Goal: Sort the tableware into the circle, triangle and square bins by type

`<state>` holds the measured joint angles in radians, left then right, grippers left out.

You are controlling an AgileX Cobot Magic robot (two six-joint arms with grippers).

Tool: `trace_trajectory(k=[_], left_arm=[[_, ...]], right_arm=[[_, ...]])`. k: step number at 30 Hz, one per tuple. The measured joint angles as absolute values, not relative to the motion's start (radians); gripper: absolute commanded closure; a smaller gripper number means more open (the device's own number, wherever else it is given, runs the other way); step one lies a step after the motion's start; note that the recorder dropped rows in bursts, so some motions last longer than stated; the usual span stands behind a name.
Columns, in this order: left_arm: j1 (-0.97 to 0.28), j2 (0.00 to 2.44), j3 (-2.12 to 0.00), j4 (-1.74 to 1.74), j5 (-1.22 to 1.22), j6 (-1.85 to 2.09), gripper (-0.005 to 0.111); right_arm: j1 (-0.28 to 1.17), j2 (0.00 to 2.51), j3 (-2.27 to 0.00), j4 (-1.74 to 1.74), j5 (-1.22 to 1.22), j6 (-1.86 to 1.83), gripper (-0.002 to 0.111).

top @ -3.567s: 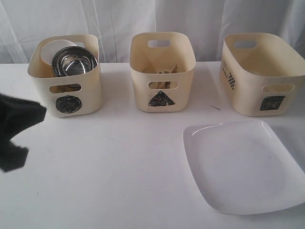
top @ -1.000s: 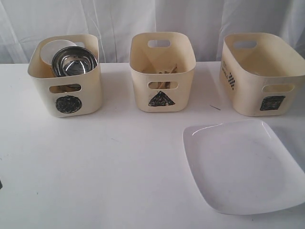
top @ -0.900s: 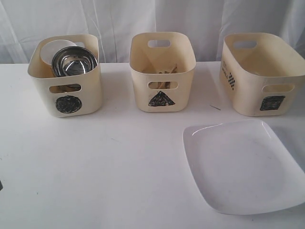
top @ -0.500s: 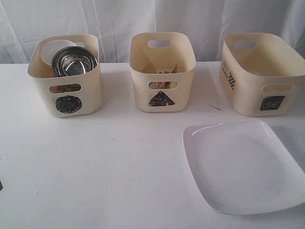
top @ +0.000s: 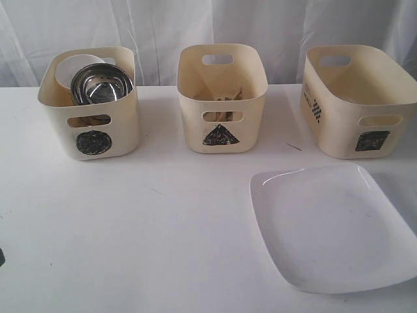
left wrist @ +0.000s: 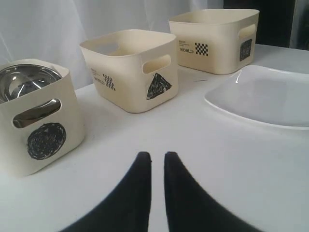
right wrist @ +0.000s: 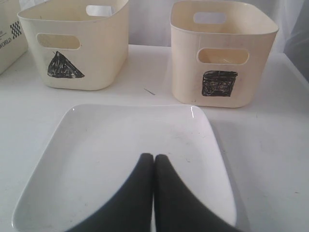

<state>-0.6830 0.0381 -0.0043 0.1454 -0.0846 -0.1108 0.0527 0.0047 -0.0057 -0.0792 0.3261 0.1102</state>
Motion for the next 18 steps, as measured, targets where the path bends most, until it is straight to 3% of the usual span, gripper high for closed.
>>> trace_trajectory(k=[18], left_arm=[[-0.683,0.038,-0.004,0.145,-0.056,-0.030,0.090]], right_arm=[[0.053,0.005,-0.006,-0.079,0.326,0.110,0.108]])
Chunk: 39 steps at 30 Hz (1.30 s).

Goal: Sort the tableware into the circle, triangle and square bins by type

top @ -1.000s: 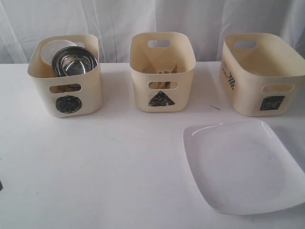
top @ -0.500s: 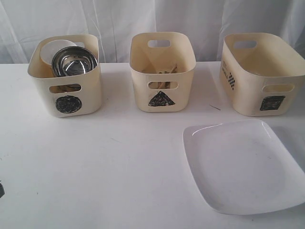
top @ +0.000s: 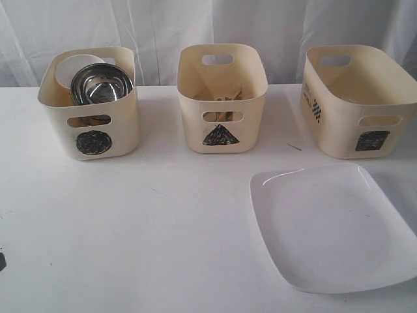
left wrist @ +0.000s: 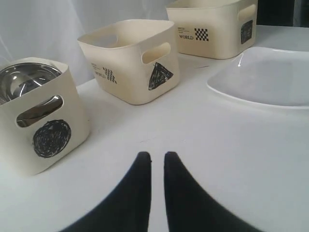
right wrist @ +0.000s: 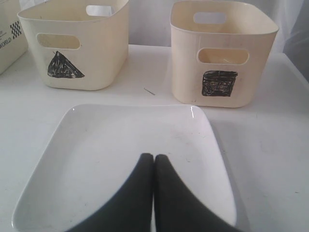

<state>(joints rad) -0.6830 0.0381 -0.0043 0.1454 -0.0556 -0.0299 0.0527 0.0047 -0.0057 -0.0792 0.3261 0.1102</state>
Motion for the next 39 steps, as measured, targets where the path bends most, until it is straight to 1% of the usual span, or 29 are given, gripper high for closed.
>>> trace_trajectory(k=[13,17,20,21,22,23,24,25,26,27,29,31,34,39], left_arm=[[-0.683,0.030,-0.004,0.145,-0.056,-0.019,0.090],[-0.638,0.030,-0.004,0.145,-0.056,-0.019,0.090],[-0.576,0.030,-0.004,0.145,-0.056,-0.019,0.090],[-0.521,0.030,-0.004,0.145,-0.056,-0.019,0.090],[-0.492,0.030,-0.004,0.145,-0.056,-0.019,0.090],[-0.429,0.030,-0.004,0.145,-0.056,-0.019,0.090],[-0.403,0.030,-0.004,0.145,-0.056,-0.019,0.090],[-0.334,0.030,-0.004,0.145,-0.056,-0.019,0.090],[-0.306,0.030,-0.004,0.145,-0.056,-0.019,0.090],[-0.236,0.030,-0.004,0.145,-0.056,-0.019,0.090],[-0.135,0.030,-0.004,0.145,-0.056,-0.019,0.090],[-0.067,0.030,-0.004,0.145,-0.056,-0.019,0.090],[-0.027,0.030,-0.004,0.145,-0.056,-0.019,0.090],[-0.025,0.030,-0.004,0.145,-0.056,-0.019,0.090]], right_arm=[[0.053,0.005,-0.006,-0.079,0.326,0.110,0.108],[0.053,0.005,-0.006,-0.079,0.326,0.110,0.108],[0.053,0.005,-0.006,-0.079,0.326,0.110,0.108],[0.053,0.005,-0.006,-0.079,0.326,0.110,0.108],[0.053,0.005,-0.006,-0.079,0.326,0.110,0.108],[0.053,0.005,-0.006,-0.079,0.326,0.110,0.108],[0.053,0.005,-0.006,-0.079,0.326,0.110,0.108],[0.053,0.005,-0.006,-0.079,0.326,0.110,0.108],[0.053,0.005,-0.006,-0.079,0.326,0.110,0.108],[0.053,0.005,-0.006,-0.079,0.326,0.110,0.108],[0.053,0.005,-0.006,-0.079,0.326,0.110,0.108],[0.053,0.005,-0.006,-0.079,0.326,0.110,0.108],[0.053,0.005,-0.006,-0.079,0.326,0.110,0.108],[0.053,0.005,-0.006,-0.079,0.326,0.110,0.108]])
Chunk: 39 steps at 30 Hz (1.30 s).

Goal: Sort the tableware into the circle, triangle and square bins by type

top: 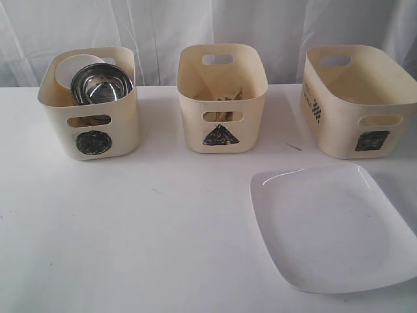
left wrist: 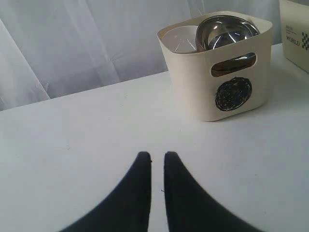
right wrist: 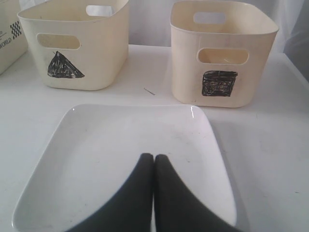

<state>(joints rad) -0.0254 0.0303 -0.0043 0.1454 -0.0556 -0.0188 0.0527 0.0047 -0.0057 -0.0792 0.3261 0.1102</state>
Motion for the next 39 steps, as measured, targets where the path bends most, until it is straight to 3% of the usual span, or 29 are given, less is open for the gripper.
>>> trace_trajectory(k=[17,24,33,39], left_arm=[[-0.025,0.030,-0.004,0.145,-0.056,-0.019,0.090],[-0.025,0.030,-0.004,0.145,-0.056,-0.019,0.090],[-0.025,0.030,-0.004,0.145,-0.056,-0.019,0.090],[-0.025,0.030,-0.004,0.145,-0.056,-0.019,0.090]], right_arm=[[0.053,0.005,-0.019,0.077,0.316,0.269,0.108],[0.053,0.004,-0.231,0.158,0.304,0.302,0.108],[0.053,0.000,-0.530,0.181,0.489,0.072,0.108],[0.053,0.000,-0.587,0.185,0.505,0.028,0.108]])
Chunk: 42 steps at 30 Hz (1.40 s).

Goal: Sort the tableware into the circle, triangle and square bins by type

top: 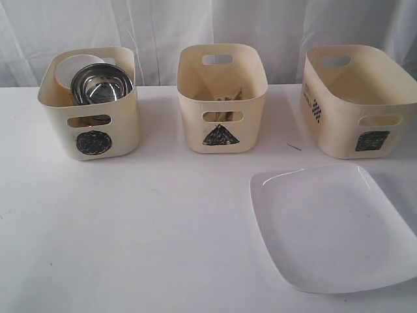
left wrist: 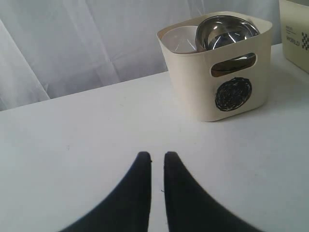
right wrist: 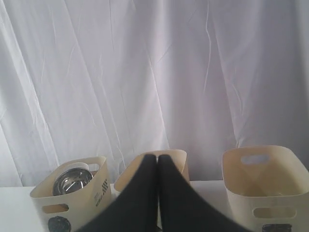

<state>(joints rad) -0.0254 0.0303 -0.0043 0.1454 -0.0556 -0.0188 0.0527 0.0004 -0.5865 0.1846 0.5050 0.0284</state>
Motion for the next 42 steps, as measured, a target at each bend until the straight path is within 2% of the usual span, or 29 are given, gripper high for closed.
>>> trace_trajectory(k=[6,9,15,17,18,20,26,30,42], left_arm=[[-0.025,0.030,-0.004,0.145,-0.056,-0.019,0.090],[-0.025,0.030,-0.004,0.145,-0.056,-0.019,0.090],[-0.025,0.030,-0.004,0.145,-0.056,-0.019,0.090],[-0.025,0.030,-0.004,0.145,-0.056,-0.019,0.090],[-0.025,0.030,-0.004,0.145,-0.056,-0.019,0.090],[-0.025,0.030,-0.004,0.145,-0.056,-0.019,0.090],[-0.025,0.030,-0.004,0.145,-0.056,-0.019,0.090],[-0.025,0.030,-0.004,0.145,-0.056,-0.019,0.090],[-0.025,0.030,-0.004,0.145,-0.056,-0.019,0.090]], right_arm=[[0.053,0.000,-0.593,0.185,0.532,0.026,0.108],[0.053,0.000,-0.615,0.226,0.608,-0.126,0.106],[0.065,0.043,-0.672,0.304,0.777,-0.500,0.089],[0.076,0.064,-0.685,0.262,0.818,-0.554,0.080],[0.082,0.074,-0.691,0.231,0.843,-0.578,0.073],[0.103,0.106,-0.694,0.151,0.915,-0.623,0.068],[0.136,0.212,-0.692,0.055,0.969,-0.623,0.068],[0.186,0.357,-0.688,-0.171,1.012,-0.494,0.068],[0.302,0.737,-0.688,-0.244,1.029,-0.410,0.068]])
